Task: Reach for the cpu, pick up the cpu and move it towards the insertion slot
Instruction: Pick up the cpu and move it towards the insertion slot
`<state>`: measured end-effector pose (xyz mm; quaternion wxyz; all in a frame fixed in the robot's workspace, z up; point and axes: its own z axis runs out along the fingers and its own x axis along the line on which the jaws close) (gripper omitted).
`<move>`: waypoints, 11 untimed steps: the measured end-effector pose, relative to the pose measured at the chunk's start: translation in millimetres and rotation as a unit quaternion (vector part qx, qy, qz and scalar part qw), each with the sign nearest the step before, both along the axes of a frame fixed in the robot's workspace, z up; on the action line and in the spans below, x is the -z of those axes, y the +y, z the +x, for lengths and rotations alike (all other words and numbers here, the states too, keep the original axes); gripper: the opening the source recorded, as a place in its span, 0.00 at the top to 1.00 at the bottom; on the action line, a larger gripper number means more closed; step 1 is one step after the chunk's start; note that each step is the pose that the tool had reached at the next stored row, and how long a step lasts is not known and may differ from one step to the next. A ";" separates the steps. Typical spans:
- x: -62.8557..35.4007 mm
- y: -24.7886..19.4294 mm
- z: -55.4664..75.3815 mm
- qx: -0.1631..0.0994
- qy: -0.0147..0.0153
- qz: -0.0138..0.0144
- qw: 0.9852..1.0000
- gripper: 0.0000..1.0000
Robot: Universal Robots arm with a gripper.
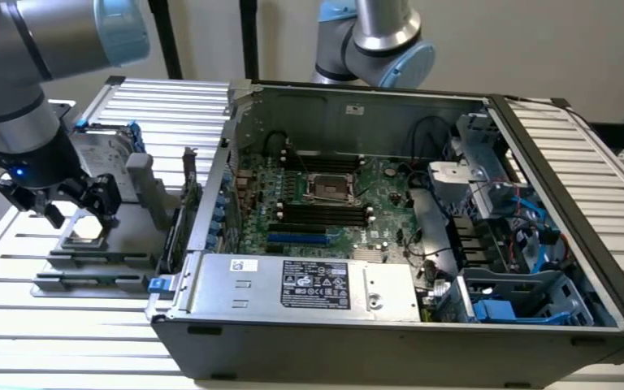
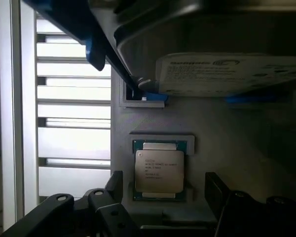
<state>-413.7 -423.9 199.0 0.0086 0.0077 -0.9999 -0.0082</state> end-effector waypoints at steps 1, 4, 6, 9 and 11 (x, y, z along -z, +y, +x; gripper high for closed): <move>0.2 0.1 0.0 0.001 0.000 0.000 1.000 0.24; 0.6 0.5 0.1 0.002 0.000 0.001 1.000 0.24; 0.9 1.1 0.1 0.003 0.000 0.001 1.000 0.24; 2.1 2.6 0.1 0.003 0.000 0.001 1.000 0.24; 3.3 2.8 0.2 0.003 0.000 0.001 1.000 0.24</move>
